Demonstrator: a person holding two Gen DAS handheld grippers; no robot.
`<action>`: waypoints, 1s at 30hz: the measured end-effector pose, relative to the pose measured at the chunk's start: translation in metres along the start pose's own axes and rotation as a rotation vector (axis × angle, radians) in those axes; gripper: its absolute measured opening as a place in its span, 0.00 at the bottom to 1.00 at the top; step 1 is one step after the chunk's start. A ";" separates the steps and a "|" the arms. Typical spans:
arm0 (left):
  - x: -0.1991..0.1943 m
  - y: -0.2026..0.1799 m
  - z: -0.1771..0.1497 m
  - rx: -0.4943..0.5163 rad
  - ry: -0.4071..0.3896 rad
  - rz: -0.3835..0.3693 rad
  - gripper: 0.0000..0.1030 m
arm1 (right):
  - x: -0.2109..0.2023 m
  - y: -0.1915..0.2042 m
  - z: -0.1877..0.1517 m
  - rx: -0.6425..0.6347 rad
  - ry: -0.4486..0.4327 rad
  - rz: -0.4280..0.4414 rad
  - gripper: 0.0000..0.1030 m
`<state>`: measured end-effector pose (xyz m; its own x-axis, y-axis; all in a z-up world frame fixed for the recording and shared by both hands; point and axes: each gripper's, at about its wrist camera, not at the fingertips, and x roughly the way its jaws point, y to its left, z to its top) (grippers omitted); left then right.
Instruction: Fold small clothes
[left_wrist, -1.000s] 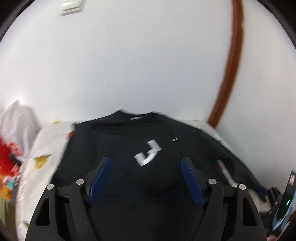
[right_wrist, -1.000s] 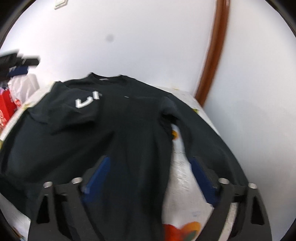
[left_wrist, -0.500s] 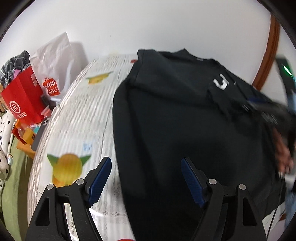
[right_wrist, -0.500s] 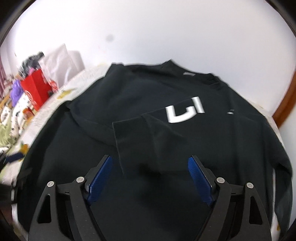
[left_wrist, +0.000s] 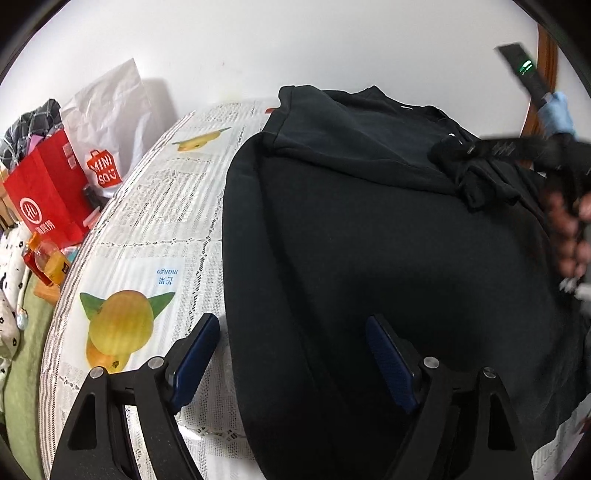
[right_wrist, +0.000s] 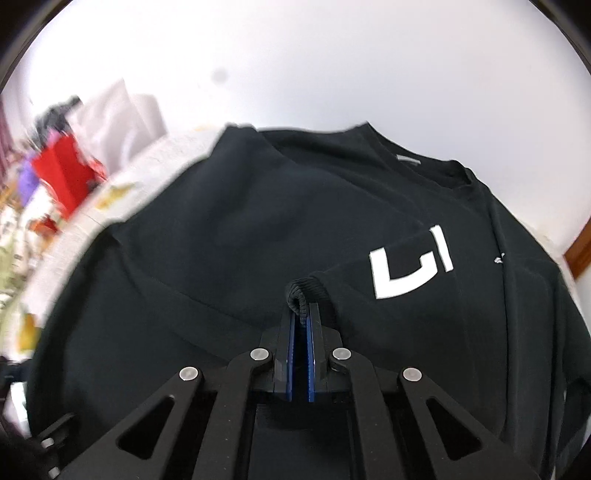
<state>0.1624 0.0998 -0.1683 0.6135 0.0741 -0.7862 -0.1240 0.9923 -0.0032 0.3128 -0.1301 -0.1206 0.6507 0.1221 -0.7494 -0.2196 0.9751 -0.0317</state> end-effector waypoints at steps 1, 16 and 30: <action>-0.001 0.000 -0.001 -0.005 -0.001 -0.002 0.79 | -0.010 -0.011 0.004 0.007 -0.025 -0.006 0.05; -0.002 0.000 -0.004 -0.012 0.000 0.012 0.85 | -0.049 -0.238 0.004 0.279 0.015 -0.304 0.09; -0.005 0.003 -0.003 -0.011 0.034 0.014 0.86 | 0.004 -0.220 -0.063 0.185 0.089 -0.371 0.34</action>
<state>0.1567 0.1022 -0.1660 0.5852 0.0847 -0.8065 -0.1415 0.9899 0.0013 0.3179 -0.3554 -0.1580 0.5943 -0.2517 -0.7638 0.1573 0.9678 -0.1966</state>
